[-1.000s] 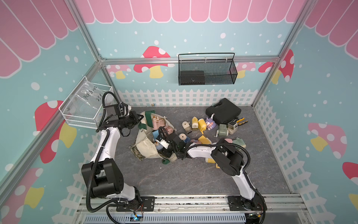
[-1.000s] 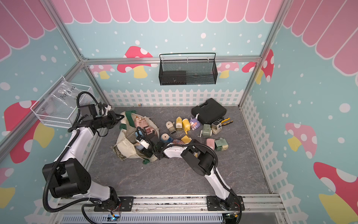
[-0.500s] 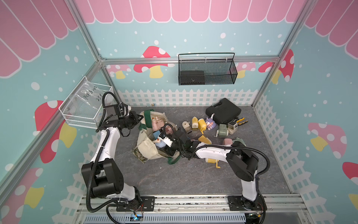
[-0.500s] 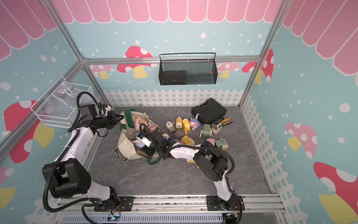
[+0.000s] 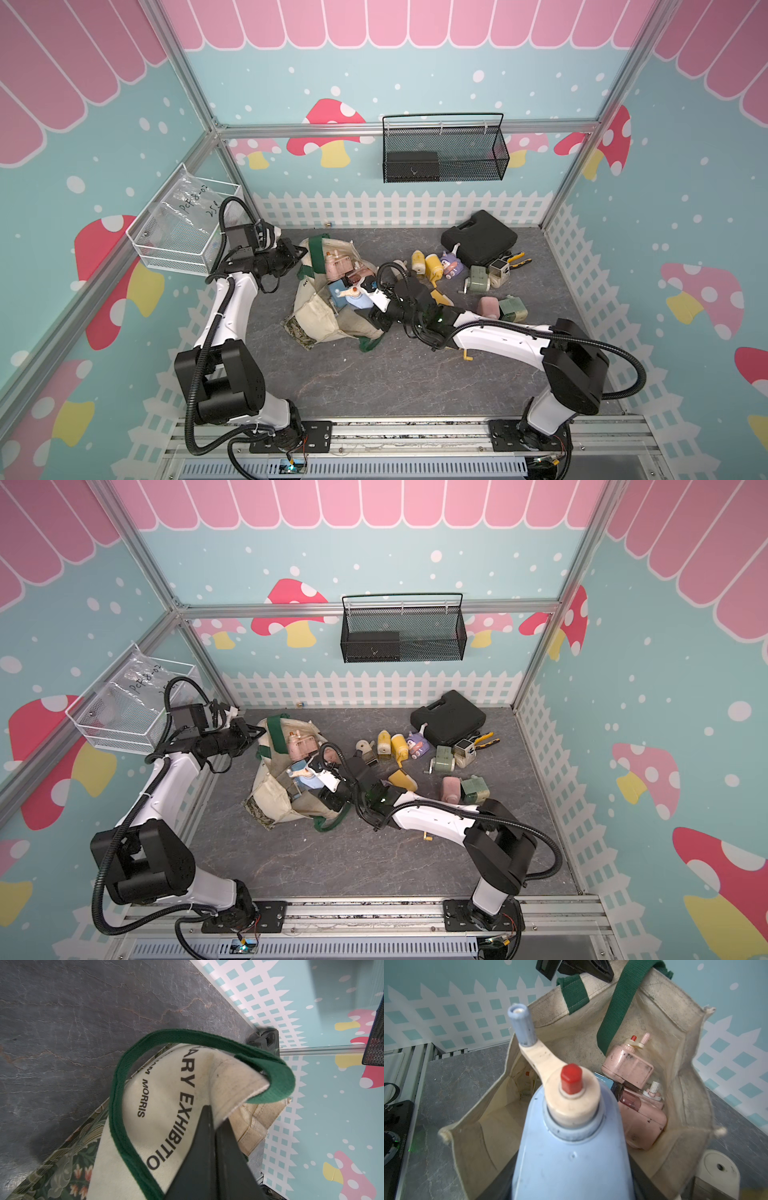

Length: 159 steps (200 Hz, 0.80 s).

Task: Take out the pencil sharpeners from the tote bags
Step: Place the pencil sharpener at the center of the board.

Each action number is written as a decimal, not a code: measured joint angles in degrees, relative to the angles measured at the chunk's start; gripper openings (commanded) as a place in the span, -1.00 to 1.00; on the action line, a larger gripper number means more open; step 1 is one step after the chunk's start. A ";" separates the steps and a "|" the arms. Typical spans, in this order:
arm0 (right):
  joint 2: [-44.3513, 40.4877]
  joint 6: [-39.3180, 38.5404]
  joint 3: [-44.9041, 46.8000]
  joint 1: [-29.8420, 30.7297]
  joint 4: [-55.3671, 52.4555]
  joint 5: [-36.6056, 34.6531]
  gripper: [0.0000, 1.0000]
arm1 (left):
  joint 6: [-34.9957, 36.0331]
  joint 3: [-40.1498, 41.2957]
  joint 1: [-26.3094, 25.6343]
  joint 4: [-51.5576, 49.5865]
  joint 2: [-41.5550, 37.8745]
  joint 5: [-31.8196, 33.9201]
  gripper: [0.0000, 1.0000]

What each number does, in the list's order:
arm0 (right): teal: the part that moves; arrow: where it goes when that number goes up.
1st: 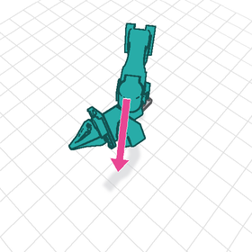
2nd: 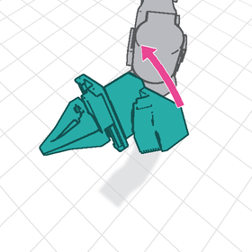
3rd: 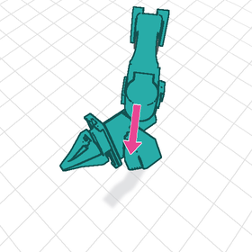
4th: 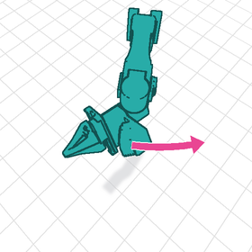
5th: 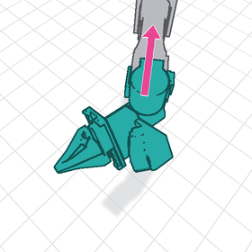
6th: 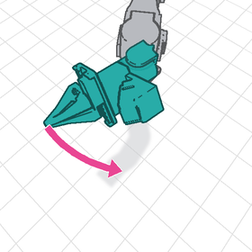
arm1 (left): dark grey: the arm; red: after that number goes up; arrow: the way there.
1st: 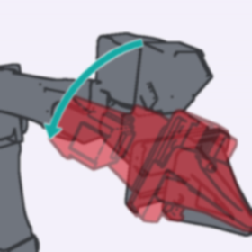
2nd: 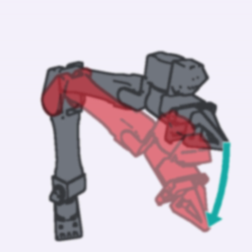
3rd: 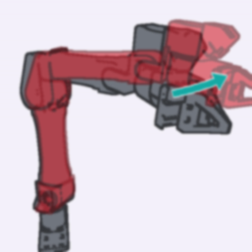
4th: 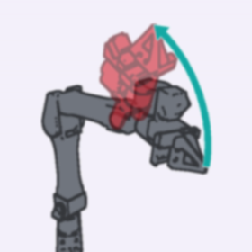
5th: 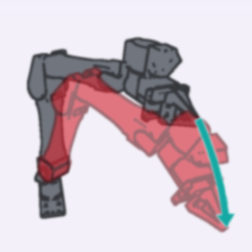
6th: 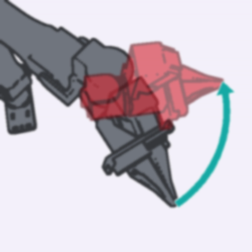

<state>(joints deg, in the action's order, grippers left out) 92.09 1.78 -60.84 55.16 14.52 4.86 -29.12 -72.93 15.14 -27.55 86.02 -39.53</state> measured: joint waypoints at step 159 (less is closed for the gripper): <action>-19.85 9.97 35.87 -0.04 4.68 -5.92 -0.09 | -0.02 0.07 0.00 0.00 0.00 0.35 -1.00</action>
<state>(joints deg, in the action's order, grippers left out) 72.25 11.75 -24.97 55.11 19.20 -1.06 -29.15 -72.86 15.14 -27.55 86.02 -39.18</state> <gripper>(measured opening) 0.586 0.044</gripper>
